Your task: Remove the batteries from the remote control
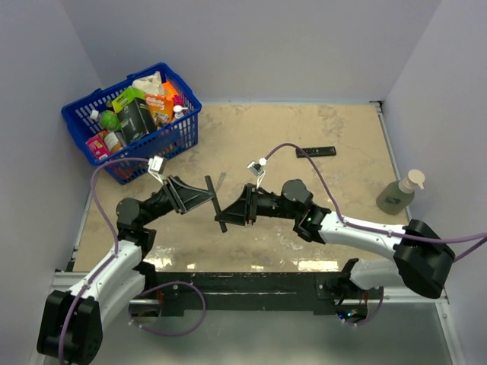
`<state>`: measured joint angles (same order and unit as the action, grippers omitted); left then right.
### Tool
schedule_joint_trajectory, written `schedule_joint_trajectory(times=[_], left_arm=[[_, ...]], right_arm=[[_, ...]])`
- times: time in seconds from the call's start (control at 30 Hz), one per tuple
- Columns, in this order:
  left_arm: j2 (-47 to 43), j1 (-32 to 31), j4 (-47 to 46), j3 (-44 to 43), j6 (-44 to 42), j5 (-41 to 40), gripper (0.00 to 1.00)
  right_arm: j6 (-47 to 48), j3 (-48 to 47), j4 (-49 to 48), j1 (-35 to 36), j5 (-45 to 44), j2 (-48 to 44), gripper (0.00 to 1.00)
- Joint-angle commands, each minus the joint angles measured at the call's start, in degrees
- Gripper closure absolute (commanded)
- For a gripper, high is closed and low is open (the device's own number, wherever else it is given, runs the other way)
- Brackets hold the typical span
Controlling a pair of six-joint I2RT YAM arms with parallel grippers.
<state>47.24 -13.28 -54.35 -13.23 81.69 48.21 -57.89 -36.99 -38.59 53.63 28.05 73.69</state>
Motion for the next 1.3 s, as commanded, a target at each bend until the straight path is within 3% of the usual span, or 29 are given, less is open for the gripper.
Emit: schedule_joint_trajectory(times=[0.0, 0.2, 0.27, 0.53, 1.03, 1.27], left_arm=[[-1.89, -0.17, 5.52, -2.05, -5.10, -1.00, 0.33], [-3.39, -0.61, 42.32, -14.96, -24.79, -8.46, 0.28], [-1.37, -0.70, 47.20, -17.43, -26.66, -9.27, 0.28], [3.55, -1.49, 47.40, -18.14, -26.50, -10.06, 0.30], [8.30, -2.45, 43.71, -14.89, -26.41, -10.85, 0.28], [13.31, -2.63, 43.97, -14.36, -26.85, -11.99, 0.34]], right_arm=[[4.52, -0.36, 3.32, 0.34, -2.64, -3.81, 0.82], [13.13, -4.40, 20.99, 0.34, -10.29, -6.36, 0.84], [15.34, -6.32, 26.62, 0.34, -13.18, -6.80, 0.85], [21.94, -11.26, 38.32, 0.87, -20.58, -4.96, 0.86], [21.15, -14.07, 37.89, 2.97, -23.40, 2.15, 0.88], [21.24, -15.04, 37.10, 4.64, -23.75, 4.44, 0.87]])
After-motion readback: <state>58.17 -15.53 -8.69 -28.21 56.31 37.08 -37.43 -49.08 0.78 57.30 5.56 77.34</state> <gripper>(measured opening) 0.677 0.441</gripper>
